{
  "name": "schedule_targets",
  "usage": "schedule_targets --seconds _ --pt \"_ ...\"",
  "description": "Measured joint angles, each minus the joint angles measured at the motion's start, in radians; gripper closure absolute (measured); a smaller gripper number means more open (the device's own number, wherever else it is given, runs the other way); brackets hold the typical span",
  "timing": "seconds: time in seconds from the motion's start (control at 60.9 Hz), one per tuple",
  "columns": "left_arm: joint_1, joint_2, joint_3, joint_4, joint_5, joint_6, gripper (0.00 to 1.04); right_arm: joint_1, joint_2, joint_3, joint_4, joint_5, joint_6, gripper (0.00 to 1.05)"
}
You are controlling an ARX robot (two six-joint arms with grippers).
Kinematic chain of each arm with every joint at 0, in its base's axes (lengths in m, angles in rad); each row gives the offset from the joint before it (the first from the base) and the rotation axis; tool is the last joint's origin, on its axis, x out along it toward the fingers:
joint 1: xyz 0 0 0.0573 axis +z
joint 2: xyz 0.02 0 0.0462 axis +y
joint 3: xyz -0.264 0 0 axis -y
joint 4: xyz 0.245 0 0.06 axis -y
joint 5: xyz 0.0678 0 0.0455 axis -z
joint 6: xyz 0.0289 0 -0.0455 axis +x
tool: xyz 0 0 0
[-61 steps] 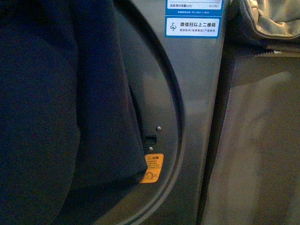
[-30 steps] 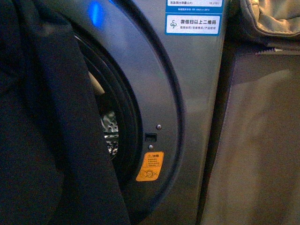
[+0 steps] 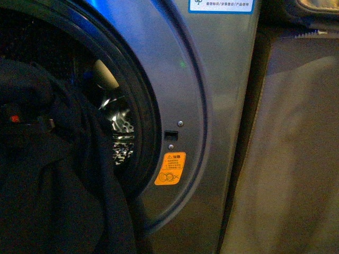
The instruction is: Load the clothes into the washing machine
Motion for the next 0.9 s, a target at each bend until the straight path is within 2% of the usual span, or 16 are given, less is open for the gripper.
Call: schedule_targets --seconds 0.197,0.903 --pt "-0.009 0.164 0.146 -0.039 -0.024 0.019 0.96 0.0 0.0 0.0 0.0 0.0 0.0 0.07" --pt "0.004 0.596 0.854 -0.474 -0.155 0.029 0.96 0.0 0.0 0.0 0.0 0.0 0.0 0.07"
